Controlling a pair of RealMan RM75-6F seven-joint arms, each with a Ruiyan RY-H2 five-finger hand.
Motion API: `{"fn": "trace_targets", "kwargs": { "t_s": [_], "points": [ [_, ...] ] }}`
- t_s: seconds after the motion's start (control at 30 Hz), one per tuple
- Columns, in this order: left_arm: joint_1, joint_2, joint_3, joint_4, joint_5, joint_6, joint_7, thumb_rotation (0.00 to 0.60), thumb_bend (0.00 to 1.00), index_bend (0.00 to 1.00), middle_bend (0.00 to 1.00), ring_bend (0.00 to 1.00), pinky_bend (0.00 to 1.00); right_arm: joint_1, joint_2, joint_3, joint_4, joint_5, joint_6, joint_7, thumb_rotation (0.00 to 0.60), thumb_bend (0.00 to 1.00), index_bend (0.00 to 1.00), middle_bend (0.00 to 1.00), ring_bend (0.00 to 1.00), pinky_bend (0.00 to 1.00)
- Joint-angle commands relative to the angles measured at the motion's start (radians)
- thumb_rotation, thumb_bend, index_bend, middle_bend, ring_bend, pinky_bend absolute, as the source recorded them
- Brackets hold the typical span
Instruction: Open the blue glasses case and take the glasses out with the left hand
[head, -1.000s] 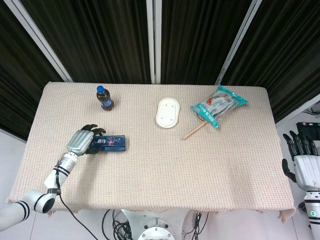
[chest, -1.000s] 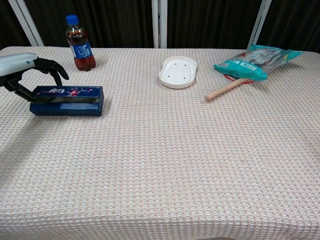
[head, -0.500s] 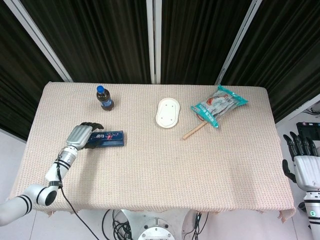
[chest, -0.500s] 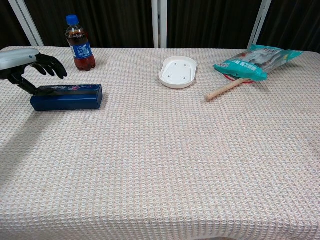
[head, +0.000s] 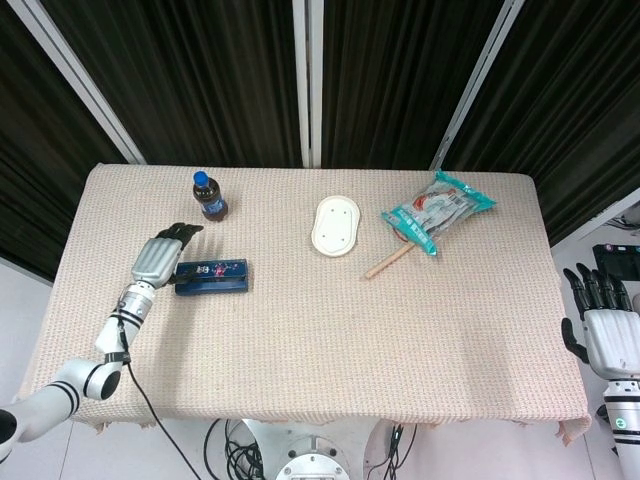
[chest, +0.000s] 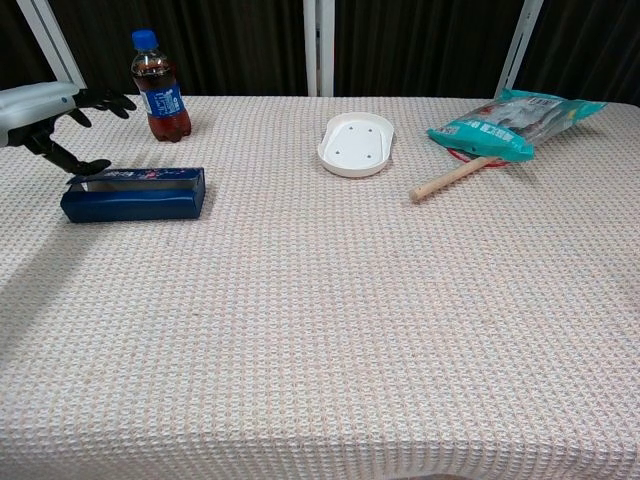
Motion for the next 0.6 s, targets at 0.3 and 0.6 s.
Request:
{"fn": "trace_targets", "kwargs": {
  "t_s": [0.3, 0.6],
  "points": [
    [0.024, 0.111, 0.037, -0.167, 0.046, 0.040, 0.021, 0.600, 0.17, 0.11, 0.11, 0.04, 0.17, 0.015, -0.016, -0.003, 0.015, 0.015, -0.036, -0.016, 0.600, 0.50, 0.00, 0.00, 0.00, 0.00],
    [0.011, 0.050, 0.039, -0.066, 0.037, 0.016, 0.006, 0.600, 0.14, 0.09, 0.10, 0.03, 0.17, 0.016, -0.011, 0.001, 0.007, 0.024, -0.035, -0.029, 0.600, 0.50, 0.00, 0.00, 0.00, 0.00]
  ]
}}
